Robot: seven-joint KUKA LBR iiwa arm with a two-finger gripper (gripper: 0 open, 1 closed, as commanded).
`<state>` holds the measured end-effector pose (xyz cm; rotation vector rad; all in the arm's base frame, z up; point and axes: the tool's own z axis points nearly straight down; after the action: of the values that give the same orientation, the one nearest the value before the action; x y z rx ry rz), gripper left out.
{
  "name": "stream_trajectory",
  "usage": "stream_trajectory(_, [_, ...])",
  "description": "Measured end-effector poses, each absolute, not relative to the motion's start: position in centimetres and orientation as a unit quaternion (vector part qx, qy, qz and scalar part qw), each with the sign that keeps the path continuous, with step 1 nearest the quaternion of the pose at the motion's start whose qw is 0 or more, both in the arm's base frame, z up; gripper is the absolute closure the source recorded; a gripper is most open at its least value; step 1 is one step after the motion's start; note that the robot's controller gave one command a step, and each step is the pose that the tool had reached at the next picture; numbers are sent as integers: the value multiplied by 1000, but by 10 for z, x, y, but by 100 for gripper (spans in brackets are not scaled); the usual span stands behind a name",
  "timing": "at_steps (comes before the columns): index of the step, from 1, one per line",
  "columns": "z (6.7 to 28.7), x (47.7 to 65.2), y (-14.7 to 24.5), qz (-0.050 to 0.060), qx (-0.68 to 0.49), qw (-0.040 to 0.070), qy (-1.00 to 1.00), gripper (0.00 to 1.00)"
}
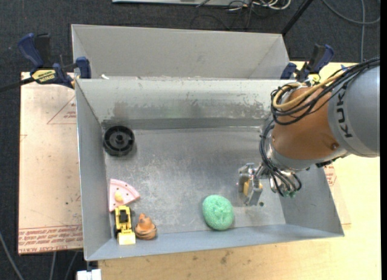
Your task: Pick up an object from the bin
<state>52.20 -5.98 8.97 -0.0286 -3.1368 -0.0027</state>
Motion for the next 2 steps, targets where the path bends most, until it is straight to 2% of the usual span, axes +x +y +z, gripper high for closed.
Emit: stream_trajectory(2, [125,522,-60,-1,-9,2,-1000,100])
